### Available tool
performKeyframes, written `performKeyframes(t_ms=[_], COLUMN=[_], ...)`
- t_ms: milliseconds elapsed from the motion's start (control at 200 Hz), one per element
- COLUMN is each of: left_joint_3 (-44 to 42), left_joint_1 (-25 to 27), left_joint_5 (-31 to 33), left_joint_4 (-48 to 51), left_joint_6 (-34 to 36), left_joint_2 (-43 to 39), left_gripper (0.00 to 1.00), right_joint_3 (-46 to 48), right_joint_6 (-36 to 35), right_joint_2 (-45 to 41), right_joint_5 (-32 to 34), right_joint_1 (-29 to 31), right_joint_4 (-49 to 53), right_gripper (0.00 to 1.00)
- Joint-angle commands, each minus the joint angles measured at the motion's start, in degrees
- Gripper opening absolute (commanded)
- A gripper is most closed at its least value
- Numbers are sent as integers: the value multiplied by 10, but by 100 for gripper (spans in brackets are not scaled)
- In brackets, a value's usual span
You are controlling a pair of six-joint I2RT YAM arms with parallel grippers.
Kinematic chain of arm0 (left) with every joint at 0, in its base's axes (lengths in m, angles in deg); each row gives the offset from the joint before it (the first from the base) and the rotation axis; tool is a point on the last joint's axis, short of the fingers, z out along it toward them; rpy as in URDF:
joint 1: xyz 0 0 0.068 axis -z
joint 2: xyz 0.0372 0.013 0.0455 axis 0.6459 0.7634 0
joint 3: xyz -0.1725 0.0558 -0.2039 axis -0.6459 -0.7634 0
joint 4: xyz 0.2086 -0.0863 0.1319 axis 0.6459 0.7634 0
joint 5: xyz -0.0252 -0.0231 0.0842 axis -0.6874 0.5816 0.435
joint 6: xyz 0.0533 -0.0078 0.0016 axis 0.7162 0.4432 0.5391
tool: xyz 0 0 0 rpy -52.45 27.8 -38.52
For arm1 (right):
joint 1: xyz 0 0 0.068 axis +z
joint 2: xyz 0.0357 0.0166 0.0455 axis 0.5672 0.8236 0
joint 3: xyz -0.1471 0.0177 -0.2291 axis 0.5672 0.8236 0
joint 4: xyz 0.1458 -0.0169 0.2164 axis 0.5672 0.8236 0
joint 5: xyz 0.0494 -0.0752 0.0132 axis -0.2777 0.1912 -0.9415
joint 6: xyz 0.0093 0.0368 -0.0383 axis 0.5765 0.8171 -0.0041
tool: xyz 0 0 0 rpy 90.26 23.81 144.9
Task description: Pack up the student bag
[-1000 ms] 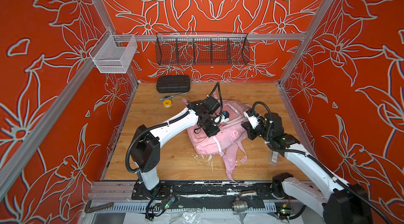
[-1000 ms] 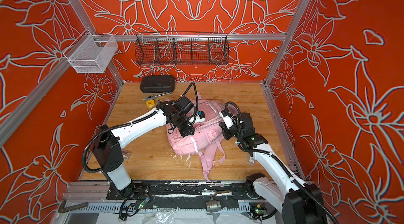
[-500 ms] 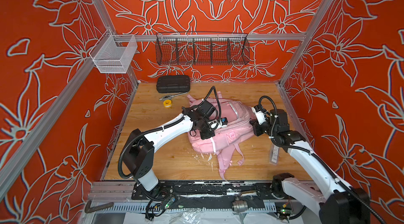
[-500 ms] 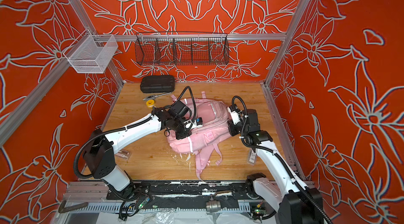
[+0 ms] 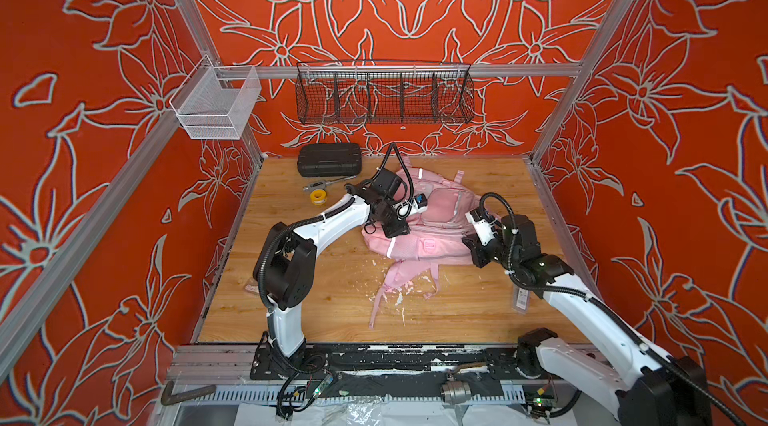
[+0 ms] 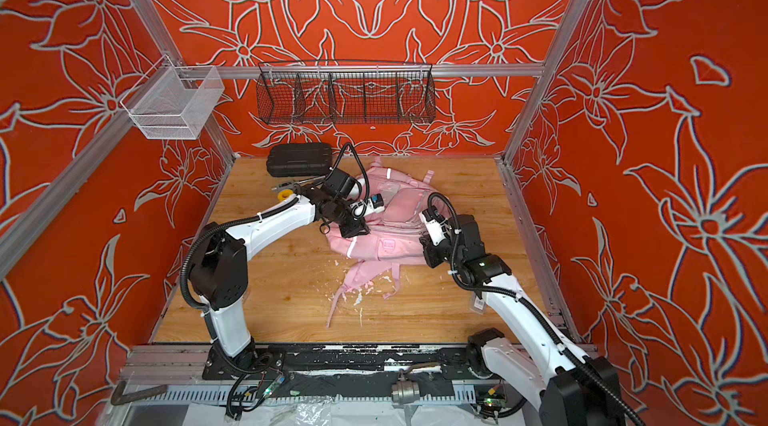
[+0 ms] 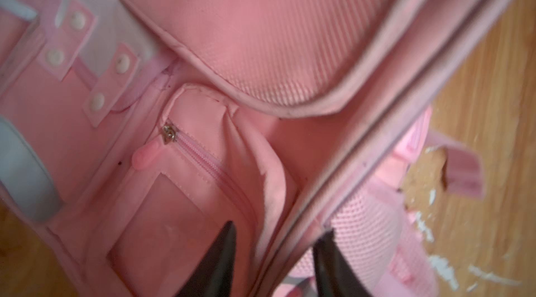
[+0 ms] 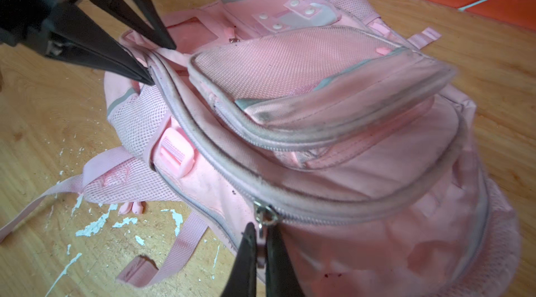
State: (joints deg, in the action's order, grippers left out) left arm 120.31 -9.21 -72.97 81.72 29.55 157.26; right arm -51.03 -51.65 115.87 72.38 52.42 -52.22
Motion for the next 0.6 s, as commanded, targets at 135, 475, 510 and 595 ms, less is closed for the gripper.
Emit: performKeyframes(t_ms=[135,475,510,595], left_joint_3=[-53,-159,-171,-197], left_joint_1=[7,86,96,118], left_joint_5=[-94,40,54,81], left_joint_4=[-36,-237,-253,-307], left_joint_6=[-337,-965,-1016,-1107], left_joint_2=[-84,-157,-157,-151], left_gripper=[66,66,65,64], right_joint_3=[-17,-12,-12,-11], right_joint_6=[21,25,25,23], right_joint_2=[13,14,13,11], right_joint_5=[-5,-9,-10,-13], right_joint_1=[6,6,6,7], right_joint_4=[-47,-49,-47,-45], right_gripper=[0,0,0,0])
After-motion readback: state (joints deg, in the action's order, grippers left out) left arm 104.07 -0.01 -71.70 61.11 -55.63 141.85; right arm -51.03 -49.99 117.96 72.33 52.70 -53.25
